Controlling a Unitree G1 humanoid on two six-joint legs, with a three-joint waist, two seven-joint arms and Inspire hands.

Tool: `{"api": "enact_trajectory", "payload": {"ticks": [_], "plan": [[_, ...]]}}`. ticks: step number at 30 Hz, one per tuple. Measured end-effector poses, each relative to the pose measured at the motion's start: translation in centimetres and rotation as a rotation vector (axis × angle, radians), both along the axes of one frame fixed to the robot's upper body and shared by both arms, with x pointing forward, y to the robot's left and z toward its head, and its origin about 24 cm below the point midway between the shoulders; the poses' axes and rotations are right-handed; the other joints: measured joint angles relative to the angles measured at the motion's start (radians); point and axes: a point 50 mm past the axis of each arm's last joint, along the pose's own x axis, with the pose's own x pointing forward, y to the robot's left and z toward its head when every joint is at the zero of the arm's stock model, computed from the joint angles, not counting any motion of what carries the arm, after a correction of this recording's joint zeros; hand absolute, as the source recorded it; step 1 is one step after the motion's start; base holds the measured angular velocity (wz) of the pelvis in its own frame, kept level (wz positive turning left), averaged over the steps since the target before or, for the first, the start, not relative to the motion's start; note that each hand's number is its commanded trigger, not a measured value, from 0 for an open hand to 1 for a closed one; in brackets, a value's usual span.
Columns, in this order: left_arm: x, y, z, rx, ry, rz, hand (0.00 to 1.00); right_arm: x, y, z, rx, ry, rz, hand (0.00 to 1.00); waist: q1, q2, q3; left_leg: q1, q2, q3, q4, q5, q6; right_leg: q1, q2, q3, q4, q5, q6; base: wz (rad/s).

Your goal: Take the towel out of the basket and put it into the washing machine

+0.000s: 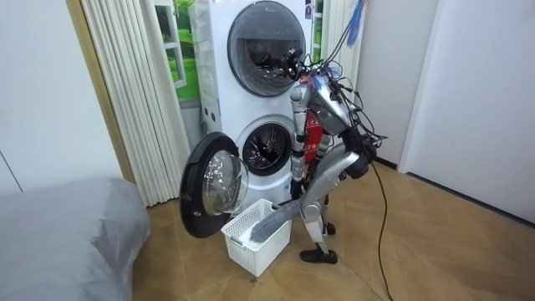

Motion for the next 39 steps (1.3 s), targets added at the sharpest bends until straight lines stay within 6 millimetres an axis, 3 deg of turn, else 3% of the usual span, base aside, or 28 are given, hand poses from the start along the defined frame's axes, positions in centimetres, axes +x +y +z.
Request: {"api": "enact_trajectory", "payload": {"ticks": [9,19,25,29,31,34,37,39], "plan": [[-0.6,0.9,-0.8,0.076,0.13,0.024,1.0,-0.3,1.2,-0.4,0.013,0.033,0.011,0.0,-0.048,-0.002,-0.0013,0.056,-0.005,0.004,-0.022,0.002,-0.003,0.049,0.002,0.008,-0.014,0.0,0.001,-0.01],[-2.3,-0.3,-2.2,0.047,0.198,0.006,1.0,-1.9,0.8,-1.8,-0.007,0.087,0.015,0.0,-0.035,0.001,-0.005,0.21,-0.008,0.016,-0.099,0.007,-0.009,0.198,0.004,0.006,-0.09,0.005,0.004,-0.03],[-3.1,-0.8,-2.9,-0.022,0.156,0.024,1.0,-2.9,0.0,-2.7,-0.052,0.125,0.003,0.0,0.011,0.003,-0.0074,0.312,-0.011,0.027,-0.147,0.011,-0.012,0.294,0.004,0.007,-0.129,0.006,0.005,-0.02],[-3.6,-0.8,-3.0,-0.111,0.073,0.058,1.0,-3.8,-0.7,-3.3,-0.048,0.137,-0.011,0.0,0.044,0.023,-0.0203,0.376,-0.014,0.014,-0.174,0.013,-0.016,0.372,0.0,-0.013,-0.164,0.006,0.005,0.06],[-3.8,-0.3,-3.2,-0.125,0.04,0.074,1.0,-4.1,-1.1,-3.4,-0.06,0.14,-0.007,0.0,0.056,0.025,-0.0217,0.409,-0.021,0.014,-0.193,0.019,-0.015,0.405,-0.005,-0.014,-0.177,0.006,0.006,0.09],[-3.0,0.8,-2.3,-0.176,-0.055,0.122,1.0,-4.3,-1.0,-3.4,-0.045,0.129,-0.003,0.0,0.064,0.027,-0.0235,0.44,-0.029,0.014,-0.221,0.031,-0.009,0.437,-0.017,-0.024,-0.197,0.01,0.012,0.13],[-2.3,1.6,-1.3,-0.262,-0.164,0.206,1.0,-4.7,-1.3,-3.2,-0.056,0.097,0.027,0.0,0.064,0.03,-0.0248,0.465,-0.057,-0.005,-0.257,0.052,-0.007,0.466,-0.036,-0.038,-0.215,0.012,0.016,0.22],[-1.9,1.8,-0.4,-0.347,-0.243,0.243,1.0,-4.8,-1.7,-3.3,-0.073,0.088,0.032,0.0,0.077,0.03,-0.0248,0.481,-0.059,-0.01,-0.266,0.055,-0.005,0.487,-0.04,-0.046,-0.231,0.014,0.019,0.11]]}}
